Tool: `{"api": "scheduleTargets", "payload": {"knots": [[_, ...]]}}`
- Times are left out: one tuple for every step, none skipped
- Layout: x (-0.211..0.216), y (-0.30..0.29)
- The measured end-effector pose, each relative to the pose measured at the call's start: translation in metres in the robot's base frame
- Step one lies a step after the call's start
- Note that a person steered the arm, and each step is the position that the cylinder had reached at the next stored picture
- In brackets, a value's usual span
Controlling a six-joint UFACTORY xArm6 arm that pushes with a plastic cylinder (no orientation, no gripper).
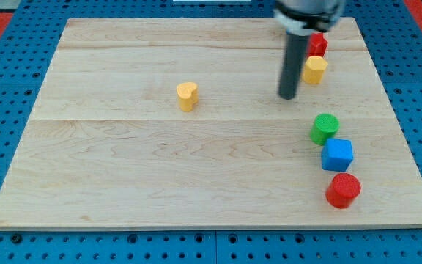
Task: Slide the yellow hexagon down and left
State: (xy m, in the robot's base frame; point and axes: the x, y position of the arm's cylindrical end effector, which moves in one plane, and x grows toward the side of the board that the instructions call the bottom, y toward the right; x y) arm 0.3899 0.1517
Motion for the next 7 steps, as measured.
{"api": "scheduleTargets", "payload": {"knots": [[-0.002,0.055],[-0.042,0.092],[-0.046,0.080],[-0.048,0.044],[-0.064,0.026],[-0.083,0.022],[-0.080,-0.014]]}}
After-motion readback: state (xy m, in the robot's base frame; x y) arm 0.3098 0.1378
